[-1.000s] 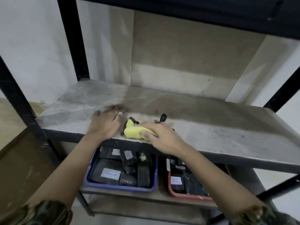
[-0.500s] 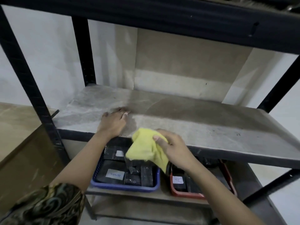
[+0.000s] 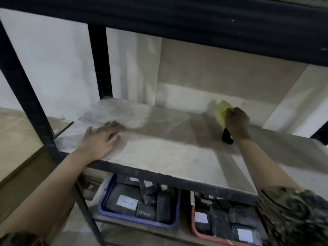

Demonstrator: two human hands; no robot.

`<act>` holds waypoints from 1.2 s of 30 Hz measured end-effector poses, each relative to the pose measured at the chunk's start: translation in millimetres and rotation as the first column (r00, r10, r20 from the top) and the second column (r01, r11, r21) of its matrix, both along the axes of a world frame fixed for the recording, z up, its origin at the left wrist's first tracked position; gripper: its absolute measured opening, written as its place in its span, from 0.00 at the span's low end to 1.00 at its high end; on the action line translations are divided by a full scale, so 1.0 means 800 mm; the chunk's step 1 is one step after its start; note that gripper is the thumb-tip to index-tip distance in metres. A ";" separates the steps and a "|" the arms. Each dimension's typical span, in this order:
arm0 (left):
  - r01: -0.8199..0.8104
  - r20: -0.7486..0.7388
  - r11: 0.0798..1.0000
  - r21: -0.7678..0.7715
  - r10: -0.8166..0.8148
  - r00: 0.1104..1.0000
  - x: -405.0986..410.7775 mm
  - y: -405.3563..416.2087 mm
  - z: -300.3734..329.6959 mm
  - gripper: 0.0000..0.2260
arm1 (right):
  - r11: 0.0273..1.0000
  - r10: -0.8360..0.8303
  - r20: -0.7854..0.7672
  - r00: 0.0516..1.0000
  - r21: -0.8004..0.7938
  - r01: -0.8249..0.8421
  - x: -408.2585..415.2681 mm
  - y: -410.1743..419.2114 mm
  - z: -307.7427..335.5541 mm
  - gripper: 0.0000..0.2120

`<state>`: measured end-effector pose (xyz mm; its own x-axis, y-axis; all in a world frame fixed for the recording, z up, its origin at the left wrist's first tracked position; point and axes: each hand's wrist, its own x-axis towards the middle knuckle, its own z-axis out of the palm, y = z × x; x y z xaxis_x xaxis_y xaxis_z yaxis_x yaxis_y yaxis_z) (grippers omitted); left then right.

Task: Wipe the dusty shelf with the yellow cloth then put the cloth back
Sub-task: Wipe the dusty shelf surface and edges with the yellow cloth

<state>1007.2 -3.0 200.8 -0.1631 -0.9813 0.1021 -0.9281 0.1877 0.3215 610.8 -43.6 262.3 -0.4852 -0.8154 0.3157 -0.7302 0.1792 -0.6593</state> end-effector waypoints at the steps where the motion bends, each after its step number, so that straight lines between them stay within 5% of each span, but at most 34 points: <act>1: -0.008 0.000 1.000 0.000 0.008 1.000 0.006 -0.003 -0.001 0.28 | 1.000 0.010 -0.060 0.998 0.021 -0.009 0.000 -0.016 -0.008 0.15; 12: -0.047 -0.056 0.999 -0.001 0.046 0.997 0.007 -0.007 -0.001 0.27 | 0.942 0.334 -0.314 0.889 0.156 -0.299 0.104 -0.113 -0.058 0.17; 20: -0.009 -0.090 0.999 -0.031 0.006 0.996 0.001 0.007 0.012 0.25 | 0.752 0.659 -0.210 0.722 0.186 -0.632 0.174 -0.038 -0.045 0.17; 24: 0.018 -0.081 1.000 -0.019 -0.019 0.997 0.004 0.011 0.015 0.19 | 0.711 0.693 -0.118 0.711 0.275 -0.647 0.214 0.023 -0.040 0.17; 36: 0.130 -0.044 0.991 0.026 -0.129 0.991 0.026 0.000 0.016 0.20 | 0.701 0.709 -0.050 0.704 0.166 -0.694 0.300 0.177 -0.047 0.16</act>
